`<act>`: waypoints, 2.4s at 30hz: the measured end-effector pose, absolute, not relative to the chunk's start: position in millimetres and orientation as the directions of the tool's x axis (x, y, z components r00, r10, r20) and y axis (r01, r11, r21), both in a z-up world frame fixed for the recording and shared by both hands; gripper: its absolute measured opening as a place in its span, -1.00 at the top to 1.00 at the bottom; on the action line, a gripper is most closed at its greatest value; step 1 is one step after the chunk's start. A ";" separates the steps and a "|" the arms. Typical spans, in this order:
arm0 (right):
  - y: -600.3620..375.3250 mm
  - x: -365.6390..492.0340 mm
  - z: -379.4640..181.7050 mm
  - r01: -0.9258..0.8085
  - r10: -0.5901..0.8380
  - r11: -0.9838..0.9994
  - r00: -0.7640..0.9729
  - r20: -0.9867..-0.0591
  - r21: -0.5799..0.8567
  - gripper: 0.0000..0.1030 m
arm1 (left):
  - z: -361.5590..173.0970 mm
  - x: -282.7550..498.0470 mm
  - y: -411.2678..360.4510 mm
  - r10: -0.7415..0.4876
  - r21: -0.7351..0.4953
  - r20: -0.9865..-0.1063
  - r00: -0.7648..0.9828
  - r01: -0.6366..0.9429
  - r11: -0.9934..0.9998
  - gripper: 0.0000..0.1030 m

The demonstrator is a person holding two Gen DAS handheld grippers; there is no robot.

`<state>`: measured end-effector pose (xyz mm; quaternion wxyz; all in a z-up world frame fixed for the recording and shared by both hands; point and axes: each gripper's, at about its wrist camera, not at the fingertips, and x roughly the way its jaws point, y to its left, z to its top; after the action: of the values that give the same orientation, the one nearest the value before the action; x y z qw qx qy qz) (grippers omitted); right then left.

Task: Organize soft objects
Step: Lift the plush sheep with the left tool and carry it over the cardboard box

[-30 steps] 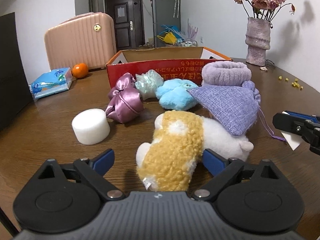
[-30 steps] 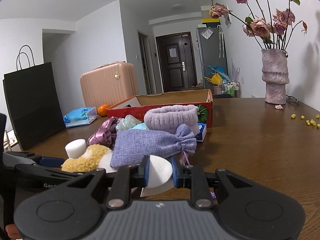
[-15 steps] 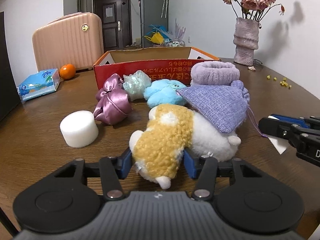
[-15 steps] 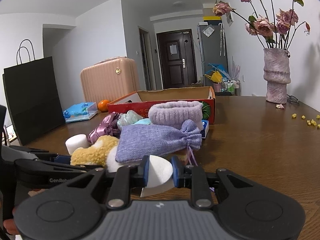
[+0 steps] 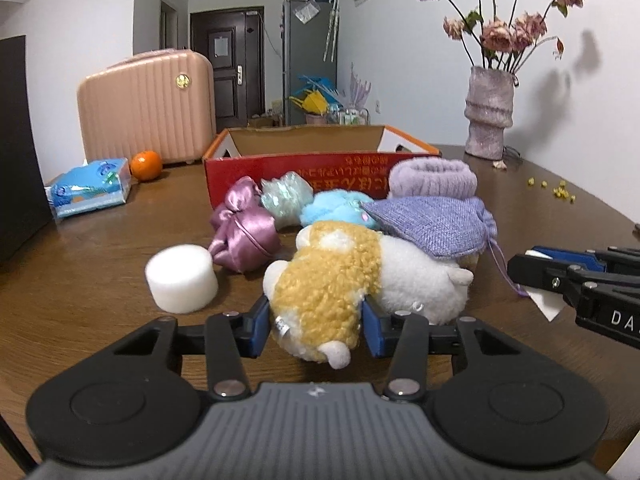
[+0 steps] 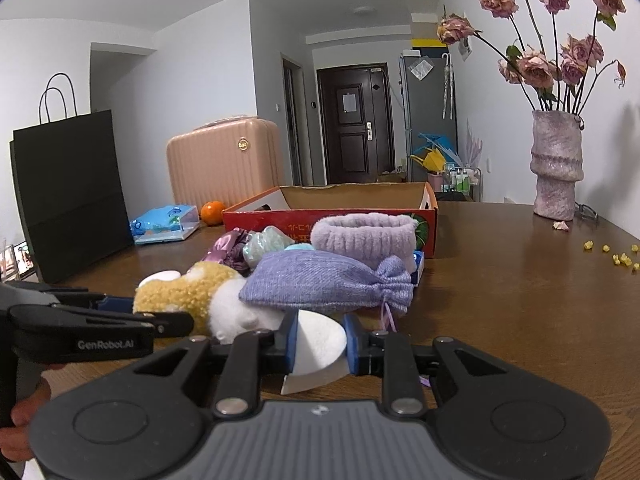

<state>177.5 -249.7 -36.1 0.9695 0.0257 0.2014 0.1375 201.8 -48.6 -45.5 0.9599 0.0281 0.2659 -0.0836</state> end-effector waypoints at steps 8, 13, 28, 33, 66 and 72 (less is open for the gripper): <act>-238.1 171.1 -25.7 -0.272 0.284 0.958 0.887 -0.365 0.086 0.55 | -27.9 187.0 -33.0 -0.133 0.001 -0.450 0.883 0.149 0.989 0.09; -230.8 167.7 -18.0 -0.282 0.289 0.957 0.891 -0.351 0.072 0.54 | -17.5 177.8 -22.9 -0.121 -0.006 -0.414 0.902 0.131 0.991 0.09; -216.2 185.1 5.7 -0.284 0.288 0.957 0.908 -0.304 0.057 0.54 | 14.4 179.0 -4.2 -0.125 -0.033 -0.330 0.936 0.121 0.992 0.09; -216.8 198.2 9.5 -0.277 0.283 0.959 0.912 -0.296 0.064 0.54 | 21.6 186.5 -2.8 -0.122 -0.031 -0.315 0.941 0.118 0.992 0.09; -229.2 304.1 44.6 -0.228 0.234 0.972 0.945 -0.226 0.054 0.53 | 58.4 287.0 -18.6 -0.144 -0.062 -0.249 0.958 0.133 0.989 0.09; -227.3 324.9 48.2 -0.226 0.231 0.973 0.948 -0.217 0.048 0.52 | 61.9 305.3 -18.6 -0.144 -0.075 -0.240 0.960 0.129 0.989 0.09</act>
<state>324.9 -227.3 48.2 0.9870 0.0115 0.1113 0.1157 305.3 -18.6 61.9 0.9895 -0.0292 0.1235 -0.0689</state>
